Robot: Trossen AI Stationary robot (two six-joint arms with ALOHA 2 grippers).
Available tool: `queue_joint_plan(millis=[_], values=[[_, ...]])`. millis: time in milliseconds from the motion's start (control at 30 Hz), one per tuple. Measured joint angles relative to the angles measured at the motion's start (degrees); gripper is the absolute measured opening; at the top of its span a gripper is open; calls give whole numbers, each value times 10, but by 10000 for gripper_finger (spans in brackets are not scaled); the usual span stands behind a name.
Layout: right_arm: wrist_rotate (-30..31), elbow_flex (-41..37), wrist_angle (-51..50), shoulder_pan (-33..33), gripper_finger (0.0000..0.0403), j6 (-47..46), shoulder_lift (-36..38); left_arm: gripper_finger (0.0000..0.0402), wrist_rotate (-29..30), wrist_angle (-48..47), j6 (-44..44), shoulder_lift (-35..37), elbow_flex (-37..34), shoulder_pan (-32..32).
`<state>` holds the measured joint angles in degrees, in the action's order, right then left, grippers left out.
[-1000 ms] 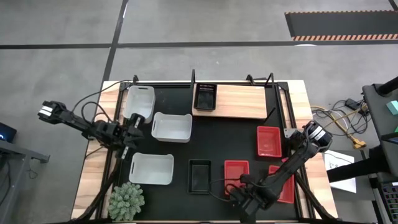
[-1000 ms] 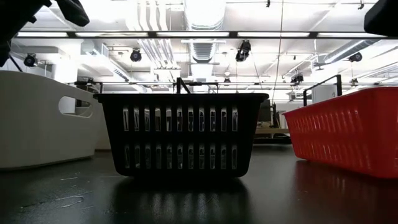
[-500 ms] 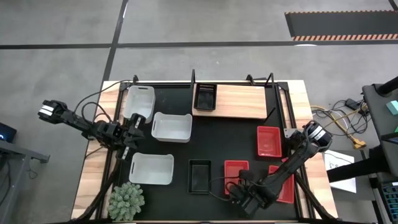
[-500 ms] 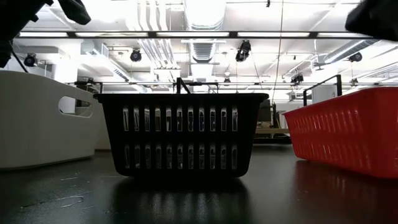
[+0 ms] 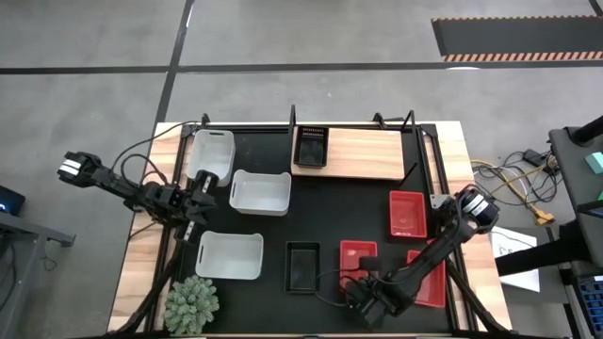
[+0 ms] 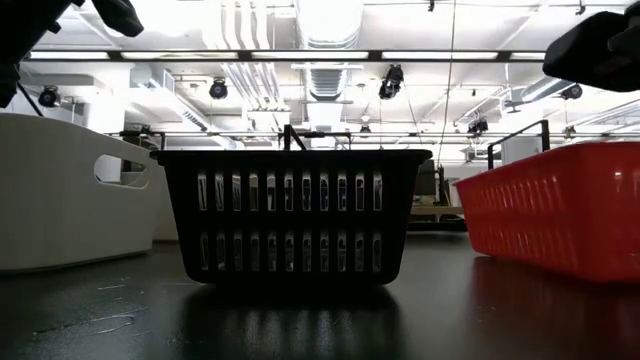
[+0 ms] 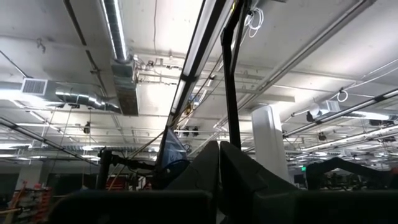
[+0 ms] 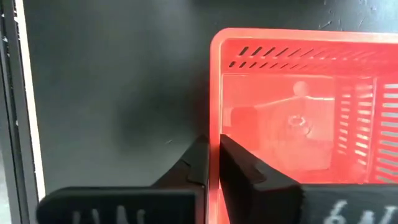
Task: Stack baskets on shelf by color
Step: Put the bottom left red bin on the shelf
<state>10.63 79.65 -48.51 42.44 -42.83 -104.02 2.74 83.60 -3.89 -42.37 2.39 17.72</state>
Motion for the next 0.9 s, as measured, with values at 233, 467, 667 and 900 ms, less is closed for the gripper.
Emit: queue_joint_plan(millis=[233,467,667,900], values=[[17,69,-108,-5,10,12,16,0,2,0,-5,3,0,0],[99,141,-242,-29,9,64,37,0,7,0,-16,8,0,0],[165,142,-291,-107,9,151,70,0,7,0,-38,16,0,0],[169,112,-285,-241,9,300,119,0,7,0,-56,19,0,0]])
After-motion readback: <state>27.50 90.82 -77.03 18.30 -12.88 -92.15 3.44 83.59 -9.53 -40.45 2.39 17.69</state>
